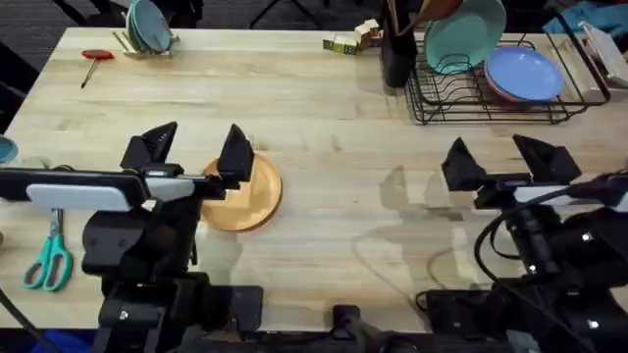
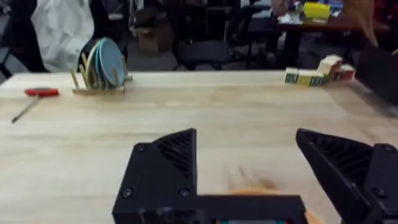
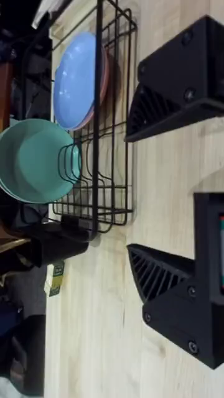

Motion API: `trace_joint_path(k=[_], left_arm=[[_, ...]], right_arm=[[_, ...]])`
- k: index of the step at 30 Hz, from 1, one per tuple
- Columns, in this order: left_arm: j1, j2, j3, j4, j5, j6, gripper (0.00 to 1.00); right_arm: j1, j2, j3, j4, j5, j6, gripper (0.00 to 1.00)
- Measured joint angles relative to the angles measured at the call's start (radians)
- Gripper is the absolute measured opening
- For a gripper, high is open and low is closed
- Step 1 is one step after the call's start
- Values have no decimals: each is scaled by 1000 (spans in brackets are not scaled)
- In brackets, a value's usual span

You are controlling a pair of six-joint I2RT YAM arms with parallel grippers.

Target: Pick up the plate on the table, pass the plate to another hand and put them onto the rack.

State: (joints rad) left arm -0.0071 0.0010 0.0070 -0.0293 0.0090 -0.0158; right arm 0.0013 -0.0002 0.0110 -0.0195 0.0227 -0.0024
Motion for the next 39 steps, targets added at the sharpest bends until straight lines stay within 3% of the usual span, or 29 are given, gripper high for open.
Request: trace_joint_path(k=[3, 5, 11, 15, 28, 32, 39], left_arm=[[0, 0, 21, -92, -4, 0, 993], [0, 8, 62, -172, -6, 0, 993], [0, 121, 265, -330, -6, 0, 993], [0, 265, 423, -363, -6, 0, 993], [0, 822, 944, -622, 14, 0, 992], [0, 894, 1029, -640, 25, 0, 992], [0, 908, 1044, -663, 29, 0, 993]], right_arm=[[0, 0, 30, -77, -1, 31, 994], [0, 8, 97, -230, 5, 47, 994], [0, 157, 333, -482, 15, 62, 994], [0, 319, 543, -585, 15, 62, 994], [-3, 866, 1123, -840, 15, 58, 994], [-3, 963, 1186, -845, 15, 58, 995], [-2, 1030, 1189, -845, 15, 57, 995]])
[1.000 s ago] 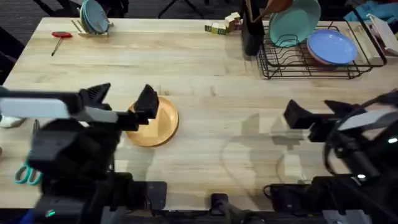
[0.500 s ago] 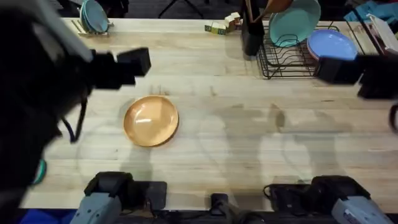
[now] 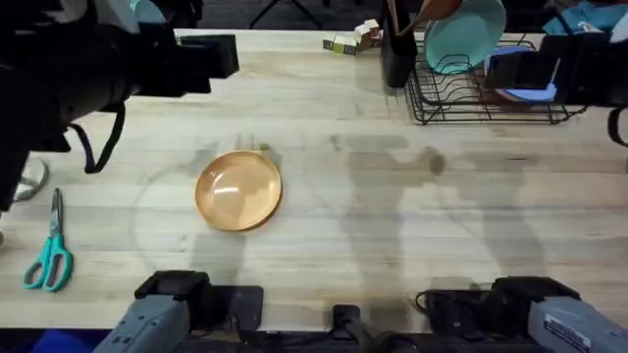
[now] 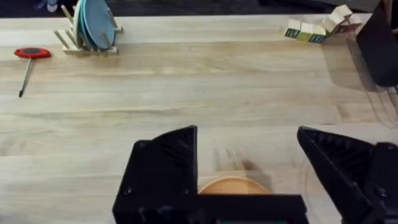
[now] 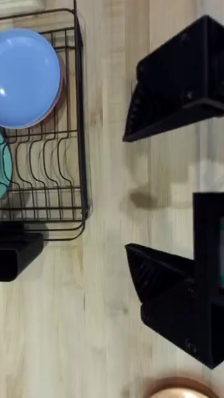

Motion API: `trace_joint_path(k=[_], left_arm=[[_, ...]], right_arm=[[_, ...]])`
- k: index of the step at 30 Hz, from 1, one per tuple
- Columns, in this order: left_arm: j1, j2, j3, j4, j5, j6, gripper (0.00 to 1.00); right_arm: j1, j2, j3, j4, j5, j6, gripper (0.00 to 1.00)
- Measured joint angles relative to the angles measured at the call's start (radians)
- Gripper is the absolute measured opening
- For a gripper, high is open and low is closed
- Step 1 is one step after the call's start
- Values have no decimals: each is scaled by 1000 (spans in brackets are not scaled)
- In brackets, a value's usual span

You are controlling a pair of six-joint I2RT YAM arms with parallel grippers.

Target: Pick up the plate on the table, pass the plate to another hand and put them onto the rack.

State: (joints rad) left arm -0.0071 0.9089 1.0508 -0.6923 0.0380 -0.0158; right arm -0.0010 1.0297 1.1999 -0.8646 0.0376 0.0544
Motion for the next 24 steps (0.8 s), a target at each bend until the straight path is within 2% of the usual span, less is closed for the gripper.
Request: trace_joint_path(k=[7, 15, 18, 24], left_arm=[[0, 0, 0, -46, 3, -1, 993], [8, 0, 0, -101, 2, -37, 993], [47, 0, 0, -140, 0, -73, 992], [172, 0, 0, -211, -2, -118, 992]], right_arm=[[0, 1, 0, 4, 0, -2, 995], [0, 1, 0, 3, 1, -40, 996], [0, 3, 0, 3, 1, -48, 996], [0, 15, 1, 3, 1, -56, 996]])
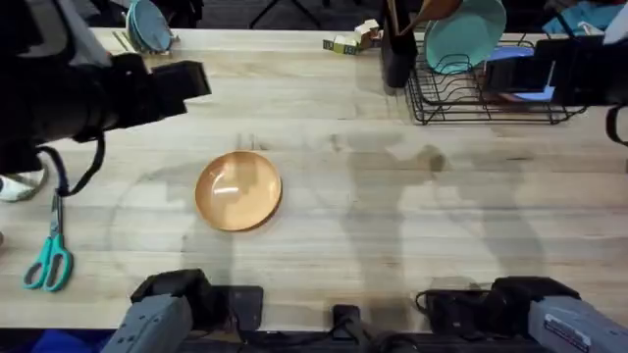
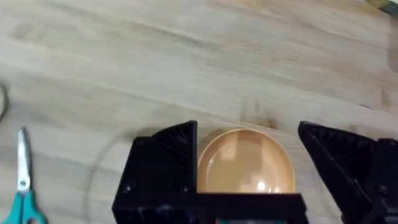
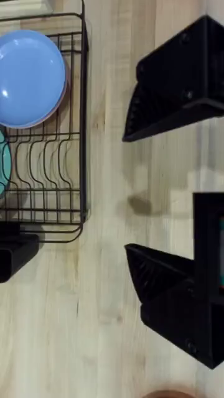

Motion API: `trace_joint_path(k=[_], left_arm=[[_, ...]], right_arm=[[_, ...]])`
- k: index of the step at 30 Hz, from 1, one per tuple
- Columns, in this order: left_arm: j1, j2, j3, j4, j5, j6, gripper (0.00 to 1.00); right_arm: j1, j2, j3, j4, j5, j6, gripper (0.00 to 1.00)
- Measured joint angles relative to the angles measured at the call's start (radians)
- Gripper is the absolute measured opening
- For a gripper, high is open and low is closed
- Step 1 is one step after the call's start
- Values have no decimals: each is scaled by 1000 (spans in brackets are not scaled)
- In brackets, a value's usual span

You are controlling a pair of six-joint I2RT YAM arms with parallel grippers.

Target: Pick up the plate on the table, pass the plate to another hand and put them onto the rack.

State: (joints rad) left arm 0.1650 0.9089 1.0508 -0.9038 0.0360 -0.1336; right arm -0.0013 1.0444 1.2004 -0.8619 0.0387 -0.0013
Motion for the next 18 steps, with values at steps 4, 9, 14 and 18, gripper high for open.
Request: trace_joint_path(k=[4, 9, 14, 18], left_arm=[[78, 0, 0, -20, -3, -8, 993], [149, 0, 0, -42, 4, -11, 993], [165, 0, 0, -71, 17, -13, 992], [165, 7, 1, -88, 22, -13, 993]], right_arm=[[0, 0, 0, 1, 2, 0, 996], [0, 0, 0, 0, 2, 0, 996], [0, 0, 0, 0, 3, 0, 996], [0, 0, 0, 1, 3, 0, 996]])
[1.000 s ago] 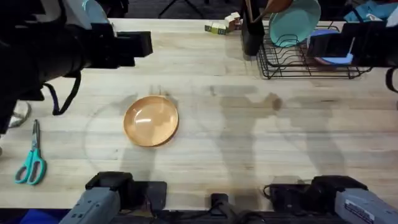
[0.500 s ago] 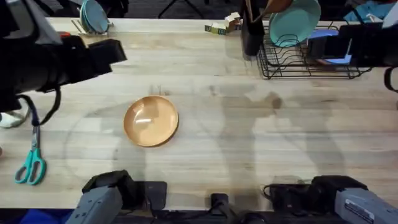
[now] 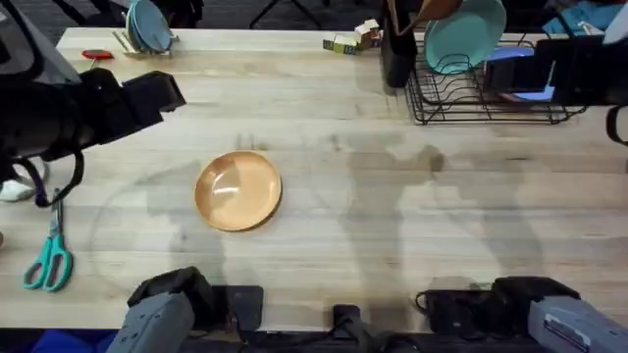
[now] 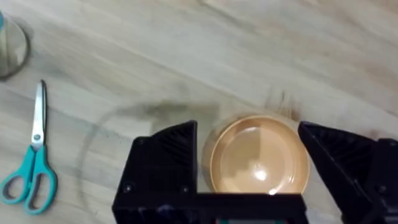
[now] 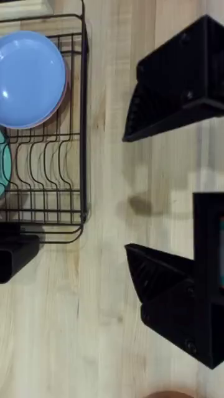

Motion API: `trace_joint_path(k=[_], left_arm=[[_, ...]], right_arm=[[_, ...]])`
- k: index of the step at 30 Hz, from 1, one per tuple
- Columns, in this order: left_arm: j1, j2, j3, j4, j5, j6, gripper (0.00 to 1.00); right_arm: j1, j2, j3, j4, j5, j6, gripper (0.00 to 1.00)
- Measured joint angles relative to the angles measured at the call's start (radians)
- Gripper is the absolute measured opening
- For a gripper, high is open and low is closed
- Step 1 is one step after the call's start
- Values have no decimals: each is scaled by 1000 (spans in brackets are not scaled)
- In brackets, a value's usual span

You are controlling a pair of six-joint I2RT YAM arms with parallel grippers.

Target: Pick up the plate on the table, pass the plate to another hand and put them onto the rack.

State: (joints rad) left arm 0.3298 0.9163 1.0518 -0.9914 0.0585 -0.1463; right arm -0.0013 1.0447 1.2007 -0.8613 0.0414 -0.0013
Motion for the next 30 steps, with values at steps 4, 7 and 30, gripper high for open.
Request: trace_joint_path(k=[4, 7, 30], left_arm=[[0, 41, 3, -63, 1, 0, 993], [0, 91, 3, -114, 1, 0, 993], [-29, 422, 3, -114, 5, -26, 993]], right_arm=[[0, 0, 0, 0, 0, 0, 995], [0, 0, 0, 0, 0, 0, 995], [0, 62, 0, 0, 0, 0, 996]])
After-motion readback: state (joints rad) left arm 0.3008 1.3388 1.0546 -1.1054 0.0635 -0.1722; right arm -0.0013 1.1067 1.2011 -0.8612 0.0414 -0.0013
